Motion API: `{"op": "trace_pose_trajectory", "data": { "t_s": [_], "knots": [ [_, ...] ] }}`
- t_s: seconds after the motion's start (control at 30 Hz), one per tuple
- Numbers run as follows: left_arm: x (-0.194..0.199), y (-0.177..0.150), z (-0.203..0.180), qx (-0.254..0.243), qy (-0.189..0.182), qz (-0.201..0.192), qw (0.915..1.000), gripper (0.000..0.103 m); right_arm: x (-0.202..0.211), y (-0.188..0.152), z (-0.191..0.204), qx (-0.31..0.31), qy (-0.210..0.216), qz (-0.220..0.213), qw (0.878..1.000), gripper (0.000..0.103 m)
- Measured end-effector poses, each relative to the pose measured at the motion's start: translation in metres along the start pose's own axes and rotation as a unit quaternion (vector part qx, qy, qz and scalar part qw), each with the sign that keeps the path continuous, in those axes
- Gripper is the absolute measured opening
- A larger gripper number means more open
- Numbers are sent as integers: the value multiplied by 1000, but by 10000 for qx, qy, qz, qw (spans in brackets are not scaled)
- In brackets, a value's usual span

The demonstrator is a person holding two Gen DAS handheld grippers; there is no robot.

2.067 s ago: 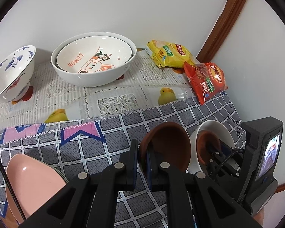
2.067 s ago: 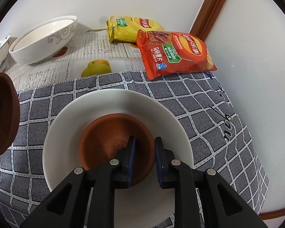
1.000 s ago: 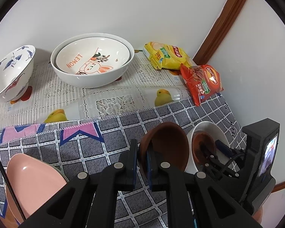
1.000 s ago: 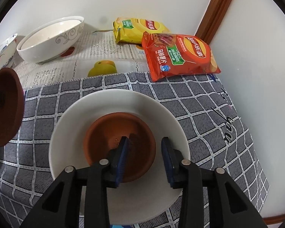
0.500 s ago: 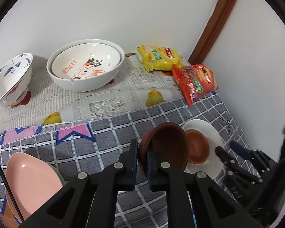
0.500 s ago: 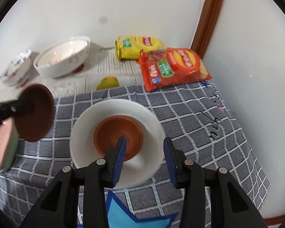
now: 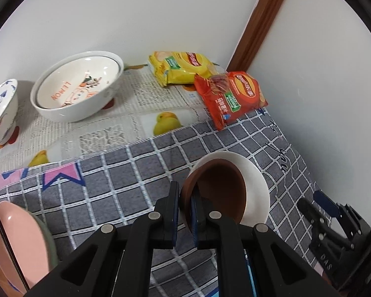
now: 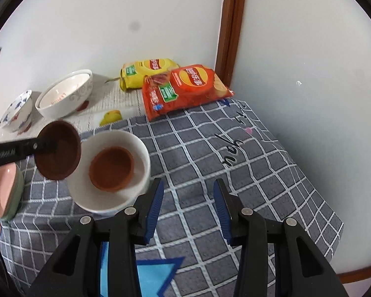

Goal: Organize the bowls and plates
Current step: 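Lower the left gripper's brown bowl into the white bowl onto the other brown bowl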

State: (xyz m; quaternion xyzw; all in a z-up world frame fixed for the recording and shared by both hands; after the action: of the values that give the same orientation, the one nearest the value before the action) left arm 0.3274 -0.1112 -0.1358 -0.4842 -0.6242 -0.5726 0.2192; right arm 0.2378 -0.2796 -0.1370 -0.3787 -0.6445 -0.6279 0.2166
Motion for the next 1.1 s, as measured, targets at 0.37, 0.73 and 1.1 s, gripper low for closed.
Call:
{"op": "trace_pose_trajectory", "data": {
  "t_s": [0.37, 0.73, 1.1],
  "knots": [
    [-35, 2, -21, -81, 49, 264, 9996, 9, -18, -11, -14, -4, 77, 108, 9999, 41],
    [-53, 1, -21, -90, 135, 374, 9992, 9, -24, -16, -26, -104, 47, 148, 9998, 41],
    [-58, 0, -23, -136, 165, 403, 9990, 9, -24, -18, -25, -87, 52, 140, 9999, 41]
  ]
}}
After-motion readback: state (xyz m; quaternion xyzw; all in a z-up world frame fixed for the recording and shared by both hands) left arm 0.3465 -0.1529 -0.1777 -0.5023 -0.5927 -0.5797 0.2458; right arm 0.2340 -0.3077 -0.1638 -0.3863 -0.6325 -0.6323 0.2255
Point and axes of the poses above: each gripper's, at about its wrist camera, not at the fingertips, and x roughly against the way its jaws point, z to its left, y to its top, the point moved 4 cm from there along -x, roughly the way its jaws point, and after that the axes turned 2 degrees about -y, right-handed, at the moved point
